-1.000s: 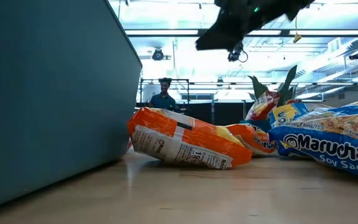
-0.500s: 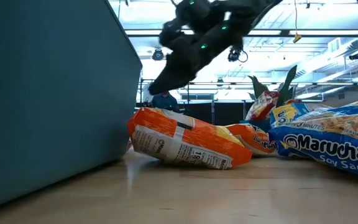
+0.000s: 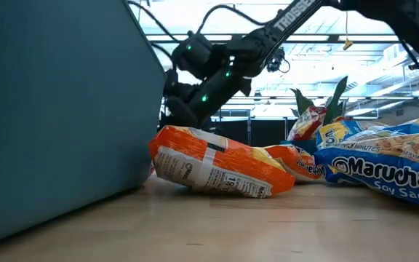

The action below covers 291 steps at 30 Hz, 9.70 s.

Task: Sort Maruchan noodles
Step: Put the red noodle pack into the small blue bin, then put the top orange noodle pack into the transparent bin

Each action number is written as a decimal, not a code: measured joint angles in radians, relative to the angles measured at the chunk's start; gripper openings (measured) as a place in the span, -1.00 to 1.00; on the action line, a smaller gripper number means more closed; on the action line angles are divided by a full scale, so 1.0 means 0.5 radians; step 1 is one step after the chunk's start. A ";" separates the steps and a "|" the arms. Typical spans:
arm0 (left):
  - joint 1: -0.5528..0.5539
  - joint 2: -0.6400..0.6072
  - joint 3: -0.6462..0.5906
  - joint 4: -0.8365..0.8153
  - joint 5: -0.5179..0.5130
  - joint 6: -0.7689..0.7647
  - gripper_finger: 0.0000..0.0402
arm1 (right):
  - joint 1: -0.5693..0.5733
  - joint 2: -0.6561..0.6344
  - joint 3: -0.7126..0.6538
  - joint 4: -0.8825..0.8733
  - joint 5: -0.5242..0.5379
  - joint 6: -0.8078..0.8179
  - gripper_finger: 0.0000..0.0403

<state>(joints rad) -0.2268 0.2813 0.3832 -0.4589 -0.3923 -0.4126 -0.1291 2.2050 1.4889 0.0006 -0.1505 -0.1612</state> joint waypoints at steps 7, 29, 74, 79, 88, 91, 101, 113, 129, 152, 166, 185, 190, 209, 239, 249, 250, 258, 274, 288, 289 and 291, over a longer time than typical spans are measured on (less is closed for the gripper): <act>0.000 0.000 0.000 -0.007 0.004 -0.005 -0.94 | -0.011 0.138 0.006 0.074 -0.001 -0.002 -0.15; 0.000 0.001 -0.002 0.027 0.003 -0.007 -0.94 | -0.010 -0.326 -0.001 -0.644 0.406 -0.051 -0.96; 0.001 0.001 -0.002 0.031 -0.034 0.015 -0.94 | 0.212 -1.864 -0.225 -3.140 1.782 1.627 -0.98; 0.001 0.001 -0.003 0.037 -0.034 0.015 -0.94 | 0.153 -1.861 -0.466 -3.146 1.815 1.579 -0.98; 0.001 0.001 -0.003 0.039 -0.034 0.010 -0.94 | 0.145 -1.866 -0.596 -3.143 2.351 1.287 -0.98; 0.001 0.001 -0.003 0.044 -0.034 0.009 -0.94 | 0.145 -1.866 -0.596 -3.143 2.412 0.990 -0.98; 0.001 0.000 -0.003 0.044 -0.034 0.011 -0.94 | 0.193 -1.864 -0.752 -3.032 2.064 0.840 -0.98; 0.000 0.000 -0.003 0.068 -0.069 0.022 -0.94 | 0.423 -1.691 -1.081 -2.405 1.997 0.740 -0.97; 0.001 0.000 -0.002 0.110 -0.102 0.127 -0.94 | 0.368 -1.663 -1.042 -2.217 1.354 0.840 -0.66; 0.001 0.001 -0.002 0.128 -0.072 0.115 -0.94 | 0.104 -1.785 -1.197 -2.256 1.057 1.051 -0.08; 0.001 0.001 -0.002 0.146 -0.076 0.117 -0.94 | 0.106 -1.748 -1.071 -2.595 0.910 1.115 0.29; 0.001 0.001 -0.002 0.147 -0.105 0.168 -0.94 | -0.366 -1.749 -1.170 -2.770 0.967 1.075 0.35; 0.001 0.001 -0.002 0.176 -0.117 0.174 -0.94 | -0.394 -1.749 -1.186 -2.477 1.113 0.840 0.33; 0.001 0.001 -0.002 0.174 -0.116 0.172 -0.94 | -0.428 -1.635 -1.263 -2.062 0.971 0.331 0.33; 0.215 0.456 0.047 0.350 0.211 0.048 -0.94 | -0.065 -1.613 -0.433 -2.197 0.992 0.546 0.33; 0.381 1.122 0.462 0.349 0.428 0.157 -0.94 | 0.343 -1.617 -0.639 -1.537 1.073 0.662 0.33; 0.389 1.187 0.506 0.348 0.432 0.178 -0.94 | 0.384 -1.619 -0.679 -1.500 1.104 0.692 0.33; 0.457 1.759 0.874 0.338 0.772 0.357 -0.94 | 0.654 -1.657 -0.925 -1.338 1.361 0.849 0.33; 0.321 2.803 1.623 0.278 0.819 0.945 -0.34 | 0.857 -2.159 -1.079 -1.593 1.528 1.258 0.33; 0.069 3.463 2.025 0.291 0.628 1.333 0.06 | 0.852 -2.268 -1.143 -1.602 1.677 1.315 0.33; 0.056 3.490 2.031 0.320 0.590 1.381 0.05 | 0.852 -2.273 -1.143 -1.596 1.678 1.314 0.33; 0.032 3.535 2.036 0.332 0.479 1.463 0.03 | 0.852 -2.288 -1.143 -1.574 1.677 1.313 0.33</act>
<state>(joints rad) -0.2107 2.0489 1.4010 -0.2929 -0.1527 0.3187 0.2970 1.0609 0.9176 -0.7865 0.6880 0.4953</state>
